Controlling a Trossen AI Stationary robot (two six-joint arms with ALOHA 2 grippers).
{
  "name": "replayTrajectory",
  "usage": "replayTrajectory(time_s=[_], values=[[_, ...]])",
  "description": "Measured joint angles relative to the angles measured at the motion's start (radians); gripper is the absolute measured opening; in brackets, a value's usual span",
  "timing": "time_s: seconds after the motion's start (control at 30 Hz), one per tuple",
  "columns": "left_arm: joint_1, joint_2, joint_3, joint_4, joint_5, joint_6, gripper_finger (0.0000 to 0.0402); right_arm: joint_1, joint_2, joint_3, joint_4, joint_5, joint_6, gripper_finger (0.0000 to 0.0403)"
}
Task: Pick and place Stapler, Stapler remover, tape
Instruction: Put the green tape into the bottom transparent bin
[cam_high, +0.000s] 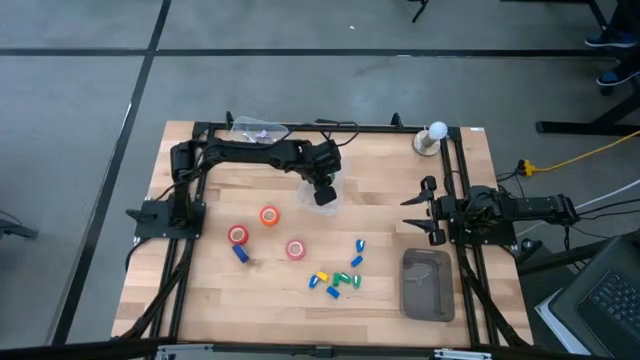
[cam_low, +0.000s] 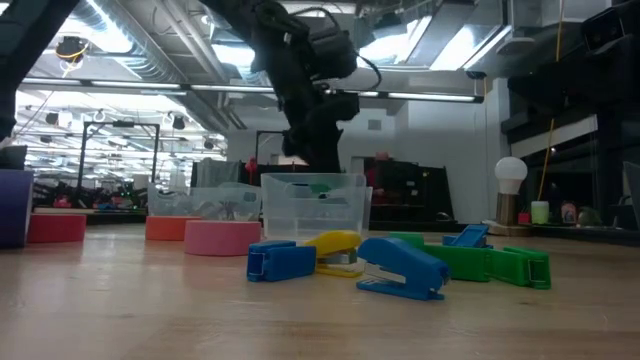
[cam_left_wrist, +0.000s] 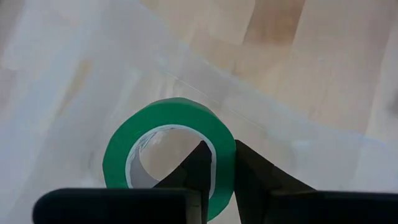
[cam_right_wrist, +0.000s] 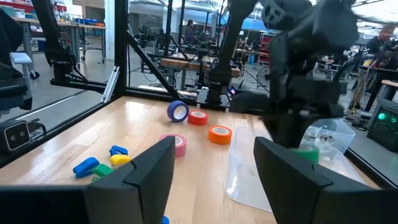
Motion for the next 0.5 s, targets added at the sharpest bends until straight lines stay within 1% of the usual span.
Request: replayTrajectory(time_s=[0.13,0.23,0.4,0.5], values=[[0.002,0.044,0.0,-0.01,0.033,-0.013,0.0045,0.0,0.0,0.0,0.0,0.0,0.0,0.0225],[0.002,0.064,-0.001,-0.032,0.033,-0.016,0.0045,0.0,0.0,0.0,0.0,0.0,0.0,0.0225],[0.001,0.064,-0.001,-0.017,0.029,-0.018,0.0048,0.0,0.0,0.0,0.0,0.0,0.0,0.0225],[0.001,0.061,-0.001,-0.018,0.028,-0.025,0.0056,0.0,0.0,0.0,0.0,0.0,0.0,0.0225]])
